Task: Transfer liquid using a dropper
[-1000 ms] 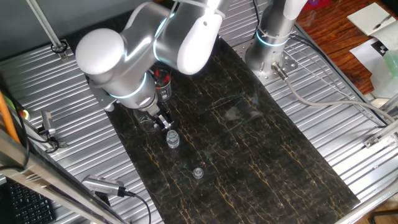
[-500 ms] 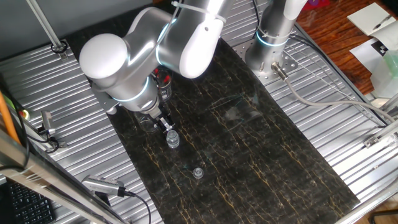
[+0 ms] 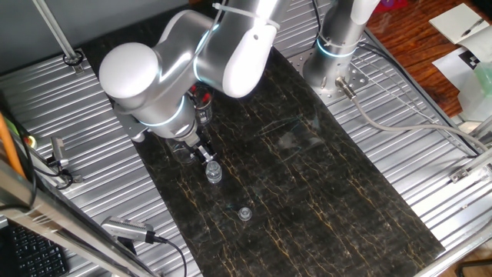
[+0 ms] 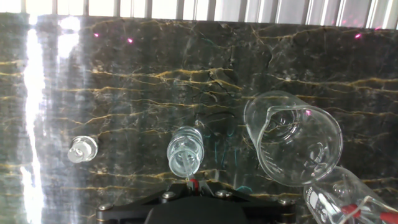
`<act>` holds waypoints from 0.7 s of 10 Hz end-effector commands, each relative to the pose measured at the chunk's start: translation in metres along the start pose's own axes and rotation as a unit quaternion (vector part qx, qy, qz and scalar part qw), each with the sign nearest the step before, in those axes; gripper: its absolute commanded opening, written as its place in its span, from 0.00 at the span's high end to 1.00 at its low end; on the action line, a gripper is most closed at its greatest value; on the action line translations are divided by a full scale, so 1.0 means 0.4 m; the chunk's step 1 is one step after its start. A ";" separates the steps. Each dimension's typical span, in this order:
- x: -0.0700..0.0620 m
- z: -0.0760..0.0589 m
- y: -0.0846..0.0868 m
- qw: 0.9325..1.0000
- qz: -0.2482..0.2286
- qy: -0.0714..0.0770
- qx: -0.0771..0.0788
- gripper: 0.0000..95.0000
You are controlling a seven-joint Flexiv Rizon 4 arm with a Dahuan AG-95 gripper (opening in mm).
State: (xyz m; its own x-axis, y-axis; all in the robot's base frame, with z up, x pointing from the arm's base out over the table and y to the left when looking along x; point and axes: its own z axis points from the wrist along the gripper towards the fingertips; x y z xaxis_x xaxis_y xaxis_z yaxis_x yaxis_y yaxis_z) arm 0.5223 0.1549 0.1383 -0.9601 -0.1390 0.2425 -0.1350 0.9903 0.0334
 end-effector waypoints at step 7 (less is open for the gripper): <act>0.000 0.002 0.000 1.000 -0.008 -0.001 -0.001 0.80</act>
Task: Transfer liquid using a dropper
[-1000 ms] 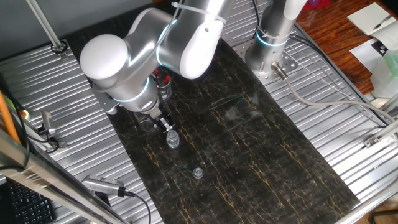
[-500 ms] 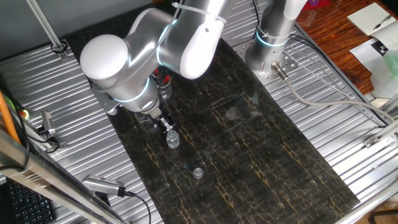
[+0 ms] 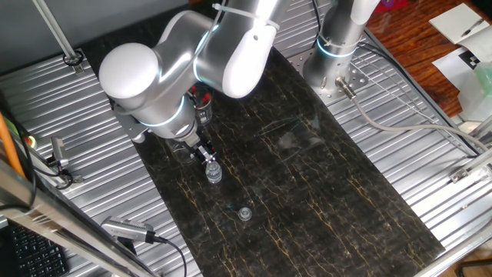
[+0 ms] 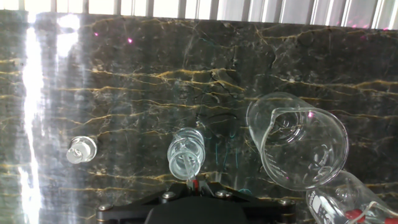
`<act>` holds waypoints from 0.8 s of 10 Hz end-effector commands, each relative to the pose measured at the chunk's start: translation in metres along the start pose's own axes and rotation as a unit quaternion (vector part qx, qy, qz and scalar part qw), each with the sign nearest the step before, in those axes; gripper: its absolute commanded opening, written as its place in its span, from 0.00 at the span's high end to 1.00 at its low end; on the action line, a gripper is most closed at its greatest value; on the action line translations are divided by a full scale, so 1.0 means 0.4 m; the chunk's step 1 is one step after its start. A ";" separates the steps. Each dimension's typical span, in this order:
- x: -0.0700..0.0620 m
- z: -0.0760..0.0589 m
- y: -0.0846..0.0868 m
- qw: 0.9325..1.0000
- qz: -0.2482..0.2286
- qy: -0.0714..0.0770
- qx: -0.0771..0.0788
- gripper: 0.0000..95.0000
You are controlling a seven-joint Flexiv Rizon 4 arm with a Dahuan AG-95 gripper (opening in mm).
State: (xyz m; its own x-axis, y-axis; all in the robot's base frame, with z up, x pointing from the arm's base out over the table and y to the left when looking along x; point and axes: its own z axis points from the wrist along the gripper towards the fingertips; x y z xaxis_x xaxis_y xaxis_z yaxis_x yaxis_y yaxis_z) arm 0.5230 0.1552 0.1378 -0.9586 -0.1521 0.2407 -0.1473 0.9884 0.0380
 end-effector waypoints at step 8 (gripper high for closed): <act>0.025 0.023 -0.006 1.000 -0.012 -0.004 0.000 0.60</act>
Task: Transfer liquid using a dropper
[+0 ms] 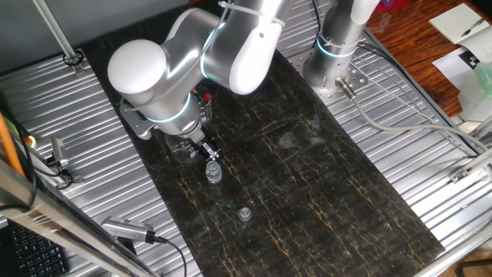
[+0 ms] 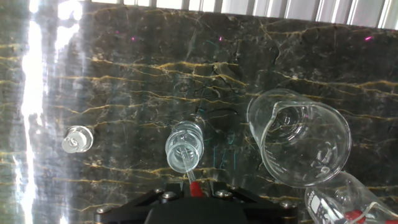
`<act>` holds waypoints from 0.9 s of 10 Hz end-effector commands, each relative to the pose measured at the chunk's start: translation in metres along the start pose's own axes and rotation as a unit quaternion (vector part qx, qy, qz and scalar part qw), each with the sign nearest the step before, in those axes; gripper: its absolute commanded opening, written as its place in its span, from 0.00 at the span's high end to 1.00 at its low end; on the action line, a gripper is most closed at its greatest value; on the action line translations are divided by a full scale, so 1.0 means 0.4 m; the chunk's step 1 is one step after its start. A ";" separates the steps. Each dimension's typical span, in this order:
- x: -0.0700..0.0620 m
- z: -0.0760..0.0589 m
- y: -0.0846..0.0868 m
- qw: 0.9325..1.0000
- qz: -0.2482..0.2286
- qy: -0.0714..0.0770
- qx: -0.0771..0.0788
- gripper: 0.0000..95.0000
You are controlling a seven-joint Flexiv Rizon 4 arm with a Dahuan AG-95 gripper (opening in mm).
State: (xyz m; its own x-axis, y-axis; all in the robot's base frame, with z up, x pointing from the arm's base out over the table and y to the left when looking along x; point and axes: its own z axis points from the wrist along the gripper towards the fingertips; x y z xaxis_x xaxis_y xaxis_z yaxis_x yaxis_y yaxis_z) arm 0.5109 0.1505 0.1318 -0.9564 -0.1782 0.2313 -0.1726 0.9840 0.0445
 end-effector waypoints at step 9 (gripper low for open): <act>0.006 0.030 0.007 1.000 -0.001 -0.007 0.002 0.80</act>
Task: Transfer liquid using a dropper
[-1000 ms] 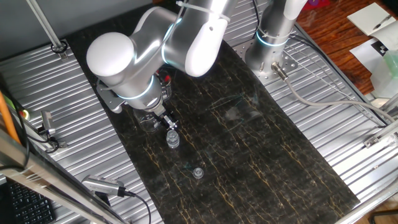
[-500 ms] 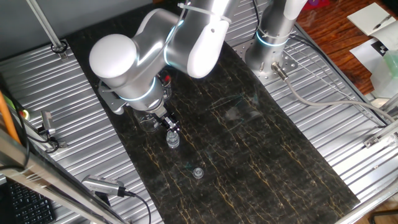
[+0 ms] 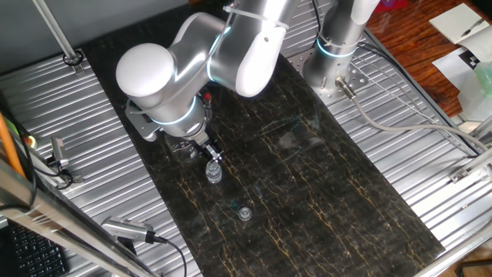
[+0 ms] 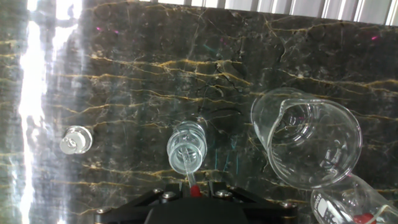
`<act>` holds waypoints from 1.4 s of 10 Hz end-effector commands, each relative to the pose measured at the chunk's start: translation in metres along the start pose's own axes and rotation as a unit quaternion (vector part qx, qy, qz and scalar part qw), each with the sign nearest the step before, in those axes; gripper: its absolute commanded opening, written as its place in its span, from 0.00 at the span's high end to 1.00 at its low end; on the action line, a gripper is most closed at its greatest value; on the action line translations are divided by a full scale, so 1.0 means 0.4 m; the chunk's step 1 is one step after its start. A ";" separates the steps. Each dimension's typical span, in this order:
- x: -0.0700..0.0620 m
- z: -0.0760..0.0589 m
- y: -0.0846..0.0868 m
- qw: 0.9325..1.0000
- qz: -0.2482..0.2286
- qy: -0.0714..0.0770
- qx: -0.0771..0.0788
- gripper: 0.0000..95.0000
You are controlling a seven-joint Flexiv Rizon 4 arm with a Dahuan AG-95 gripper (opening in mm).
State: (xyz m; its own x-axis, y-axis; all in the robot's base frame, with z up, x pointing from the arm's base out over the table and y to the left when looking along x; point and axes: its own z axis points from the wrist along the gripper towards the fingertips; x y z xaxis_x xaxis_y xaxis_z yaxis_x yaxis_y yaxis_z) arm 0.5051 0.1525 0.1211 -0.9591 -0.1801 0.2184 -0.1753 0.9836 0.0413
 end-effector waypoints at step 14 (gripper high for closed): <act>0.005 -0.019 0.001 1.000 0.007 0.002 -0.003 1.00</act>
State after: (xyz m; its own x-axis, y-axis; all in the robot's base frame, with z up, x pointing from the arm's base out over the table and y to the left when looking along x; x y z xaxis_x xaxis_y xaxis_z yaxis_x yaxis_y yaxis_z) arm 0.5055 0.1524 0.1325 -0.9609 -0.1666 0.2212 -0.1608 0.9860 0.0441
